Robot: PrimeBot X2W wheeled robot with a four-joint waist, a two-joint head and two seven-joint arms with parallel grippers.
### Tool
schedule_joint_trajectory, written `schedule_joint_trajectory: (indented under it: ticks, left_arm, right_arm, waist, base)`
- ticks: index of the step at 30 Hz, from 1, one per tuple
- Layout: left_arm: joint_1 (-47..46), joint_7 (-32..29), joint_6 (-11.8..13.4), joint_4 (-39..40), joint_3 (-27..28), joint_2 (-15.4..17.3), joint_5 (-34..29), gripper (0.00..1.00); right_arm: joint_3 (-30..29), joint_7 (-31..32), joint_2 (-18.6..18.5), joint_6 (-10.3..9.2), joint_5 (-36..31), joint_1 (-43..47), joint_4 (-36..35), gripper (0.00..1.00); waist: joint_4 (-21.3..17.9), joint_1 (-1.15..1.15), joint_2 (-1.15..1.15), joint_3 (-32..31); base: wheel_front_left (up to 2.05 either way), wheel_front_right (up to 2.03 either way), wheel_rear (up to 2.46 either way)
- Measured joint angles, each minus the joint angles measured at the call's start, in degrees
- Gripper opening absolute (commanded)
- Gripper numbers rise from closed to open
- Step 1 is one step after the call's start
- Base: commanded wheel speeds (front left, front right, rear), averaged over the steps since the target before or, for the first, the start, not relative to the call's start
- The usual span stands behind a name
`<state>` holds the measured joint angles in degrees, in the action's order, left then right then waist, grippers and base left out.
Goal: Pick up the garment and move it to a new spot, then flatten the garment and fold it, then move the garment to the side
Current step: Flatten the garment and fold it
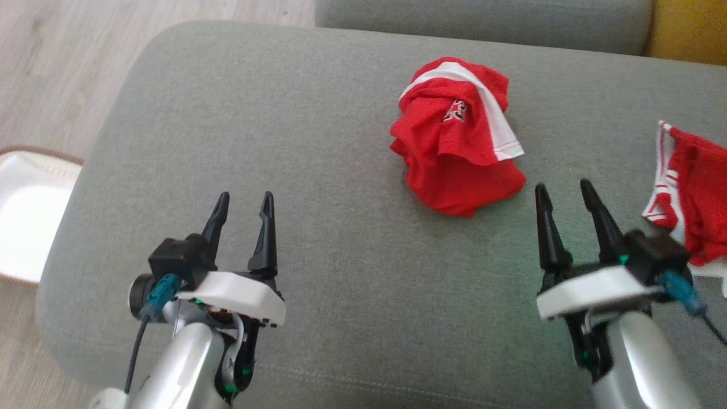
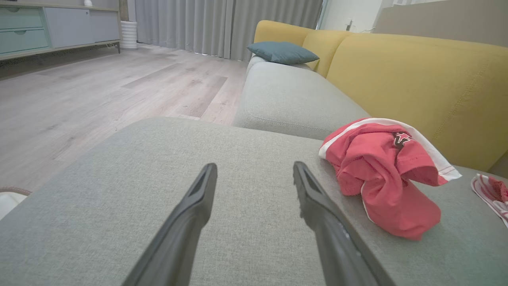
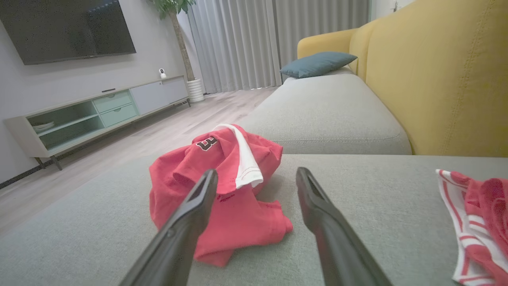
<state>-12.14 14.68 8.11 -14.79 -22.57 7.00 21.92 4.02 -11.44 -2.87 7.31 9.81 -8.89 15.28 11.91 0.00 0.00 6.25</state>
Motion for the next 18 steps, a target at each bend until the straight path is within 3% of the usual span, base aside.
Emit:
schedule_joint_trajectory:
  ticks: [10, 18]
  left_arm:
    - [-0.03, 0.01, -2.10, -1.30, 1.21, -2.60, -1.77, 1.00]
    - [-0.39, 0.00, -3.18, -2.09, 2.88, -3.58, -3.11, 1.00]
  right_arm:
    - [-0.86, 7.11, -0.11, 0.00, 6.98, -13.41, 12.62, 1.00]
    - [-2.22, 7.66, -1.70, -0.01, 8.48, -19.08, 22.38, 1.00]
  waist:
    - [4.04, 0.00, 0.00, 3.25]
    - [6.65, 0.00, 0.00, 4.87]
  base:
    - [0.00, 0.00, 0.00]
    - [0.00, 0.00, 0.00]
